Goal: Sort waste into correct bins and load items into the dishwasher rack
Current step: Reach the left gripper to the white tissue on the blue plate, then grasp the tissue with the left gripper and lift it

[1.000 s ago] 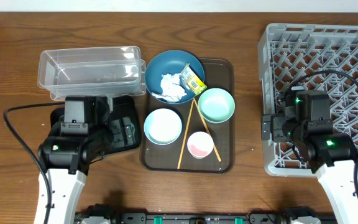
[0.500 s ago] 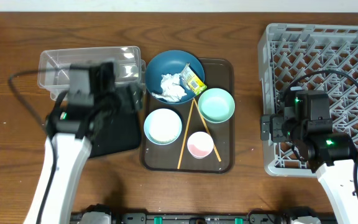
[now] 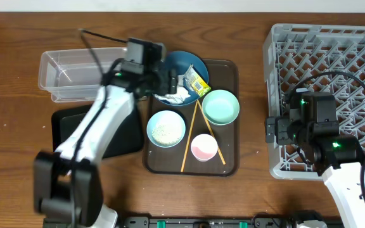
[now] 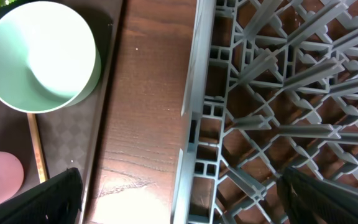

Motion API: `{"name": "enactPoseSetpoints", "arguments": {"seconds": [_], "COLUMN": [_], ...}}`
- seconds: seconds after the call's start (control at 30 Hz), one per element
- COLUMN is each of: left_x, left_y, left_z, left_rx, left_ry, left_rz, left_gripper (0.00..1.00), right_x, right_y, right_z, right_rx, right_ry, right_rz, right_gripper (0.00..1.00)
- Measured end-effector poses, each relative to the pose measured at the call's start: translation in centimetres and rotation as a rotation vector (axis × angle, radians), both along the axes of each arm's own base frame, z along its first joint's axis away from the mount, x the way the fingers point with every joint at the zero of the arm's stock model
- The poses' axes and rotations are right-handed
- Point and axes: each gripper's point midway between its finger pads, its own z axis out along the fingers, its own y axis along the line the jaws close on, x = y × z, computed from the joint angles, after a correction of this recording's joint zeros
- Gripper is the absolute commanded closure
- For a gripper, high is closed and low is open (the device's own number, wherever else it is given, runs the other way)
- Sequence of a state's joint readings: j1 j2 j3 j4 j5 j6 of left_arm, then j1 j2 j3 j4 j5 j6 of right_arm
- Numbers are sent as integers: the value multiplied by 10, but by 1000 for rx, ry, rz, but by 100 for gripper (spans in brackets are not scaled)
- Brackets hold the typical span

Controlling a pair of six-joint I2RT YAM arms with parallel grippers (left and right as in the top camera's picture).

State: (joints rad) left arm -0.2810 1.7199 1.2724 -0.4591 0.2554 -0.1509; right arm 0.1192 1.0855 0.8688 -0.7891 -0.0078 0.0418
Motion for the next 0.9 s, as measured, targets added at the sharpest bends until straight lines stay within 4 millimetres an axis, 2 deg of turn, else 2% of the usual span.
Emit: {"name": "enactPoseSetpoints", "arguments": {"seconds": [0.1,0.23,0.33,0.43,0.53,0.77,0.9], "left_x": [4,8,10,12,13,16,14], "left_y": [-5,-6,-5,-5,-6,-9,-13], "left_z": [-31,-63,-78,-83,-87,-92,-92], "left_rx": [17,39,63,77,87,91,92], "left_ry": [51,94,108,103,99,93,90], "left_rz": [-11,-10,-5,-7,-12,-13,-25], "left_gripper": [15,15,15,18,31,73,92], "right_x": [0,0,0,0,0,0,0], "right_y": [0,0,0,0,0,0,0], "right_z": [0,0,0,0,0,0,0], "right_rx": [0,0,0,0,0,0,0], "right_ry": [0,0,0,0,0,0,0], "right_rz": [0,0,0,0,0,0,0], "right_gripper": [1,1,1,1,1,1,1]}}
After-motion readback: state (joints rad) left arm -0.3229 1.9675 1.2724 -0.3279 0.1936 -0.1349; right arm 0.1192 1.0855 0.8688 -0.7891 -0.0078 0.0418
